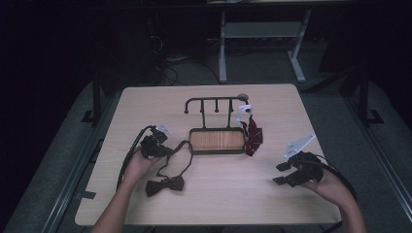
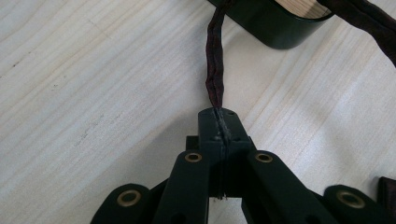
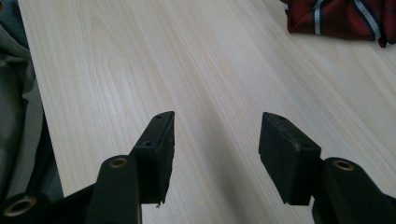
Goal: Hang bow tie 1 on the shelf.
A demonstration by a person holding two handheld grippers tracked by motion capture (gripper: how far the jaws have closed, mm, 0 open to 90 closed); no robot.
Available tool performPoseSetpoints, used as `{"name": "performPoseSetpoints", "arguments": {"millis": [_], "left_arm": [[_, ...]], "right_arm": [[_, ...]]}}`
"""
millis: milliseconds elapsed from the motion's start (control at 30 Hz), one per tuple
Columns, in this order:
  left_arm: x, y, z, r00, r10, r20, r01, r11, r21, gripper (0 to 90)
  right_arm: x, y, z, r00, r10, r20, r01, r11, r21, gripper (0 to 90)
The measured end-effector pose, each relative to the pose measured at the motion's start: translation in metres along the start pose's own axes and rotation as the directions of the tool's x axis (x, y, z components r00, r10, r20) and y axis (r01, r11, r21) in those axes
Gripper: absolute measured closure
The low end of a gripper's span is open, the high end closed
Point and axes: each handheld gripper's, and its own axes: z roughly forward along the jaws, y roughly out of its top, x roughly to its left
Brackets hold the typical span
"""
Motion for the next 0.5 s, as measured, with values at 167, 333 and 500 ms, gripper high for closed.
{"name": "performPoseSetpoints", "arguments": {"millis": [167,333,500], "left_arm": [[0.0,-0.001,-0.003,0.9999,0.013,0.003,-0.013,0.9999,-0.004,89.6],[-0.003,-0.001,-0.011,0.9994,0.018,0.028,-0.017,0.9996,-0.021,89.6],[-0.007,-0.002,-0.021,0.9984,0.031,0.048,-0.03,0.9991,-0.032,89.6]], "right_arm": [[-0.001,0.0,0.002,0.9999,-0.013,0.001,0.013,1.0,0.002,45.2],[0.0,-0.001,0.001,1.0,0.0,-0.004,0.0,1.0,0.001,45.2],[0.001,-0.001,0.001,1.0,-0.007,0.0,0.007,1.0,-0.001,45.2]]}}
